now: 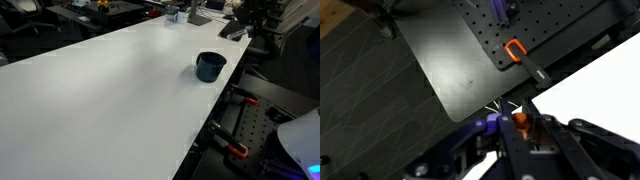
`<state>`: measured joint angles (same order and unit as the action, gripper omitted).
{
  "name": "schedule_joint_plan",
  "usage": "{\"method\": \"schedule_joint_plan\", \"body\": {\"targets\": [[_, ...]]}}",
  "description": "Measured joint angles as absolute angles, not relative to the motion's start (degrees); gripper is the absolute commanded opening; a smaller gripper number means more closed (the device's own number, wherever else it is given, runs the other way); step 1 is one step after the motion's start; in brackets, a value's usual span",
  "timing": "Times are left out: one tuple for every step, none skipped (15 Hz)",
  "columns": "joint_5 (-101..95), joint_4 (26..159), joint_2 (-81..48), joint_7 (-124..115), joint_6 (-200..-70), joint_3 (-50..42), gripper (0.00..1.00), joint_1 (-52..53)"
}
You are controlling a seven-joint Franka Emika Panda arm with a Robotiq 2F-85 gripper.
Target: Remove the marker from the mug and put it on the table
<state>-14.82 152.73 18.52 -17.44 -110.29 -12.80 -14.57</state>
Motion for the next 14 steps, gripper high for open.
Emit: {"method": "schedule_joint_plan", "body": {"targets": [[-15.15,153.34,19.68,-17.46,-110.09,-12.54,0.05,-15.01],[-15.25,153.76,20.52,-17.46,-109.88,-12.47,0.05,-15.39],[-15.21,153.89,20.94,-17.25,-109.76,-12.50,0.05,-15.67],[-14.91,153.82,21.04,-16.89,-109.76,-12.54,0.05,-15.86],[-14.39,153.62,20.99,-16.09,-109.76,-12.54,0.05,-15.88],[-13.70,153.31,20.88,-14.91,-109.76,-12.53,0.05,-15.80],[-12.77,152.84,20.69,-13.47,-109.76,-12.51,0.05,-15.60],[-11.74,152.25,20.42,-11.93,-109.76,-12.50,0.05,-15.22],[-10.62,151.60,20.05,-10.17,-109.76,-12.47,0.05,-14.71],[-9.43,150.87,19.57,-8.26,-109.76,-12.45,0.05,-14.07],[-8.30,150.17,18.99,-6.45,-109.76,-12.43,0.05,-13.34],[-7.16,149.34,18.15,-4.62,-109.76,-12.37,0.05,-12.52],[-6.10,148.55,17.16,-2.90,-109.76,-12.27,0.05,-11.68],[-5.02,147.72,16.01,-1.14,-109.76,-12.12,0.05,-10.82]]}}
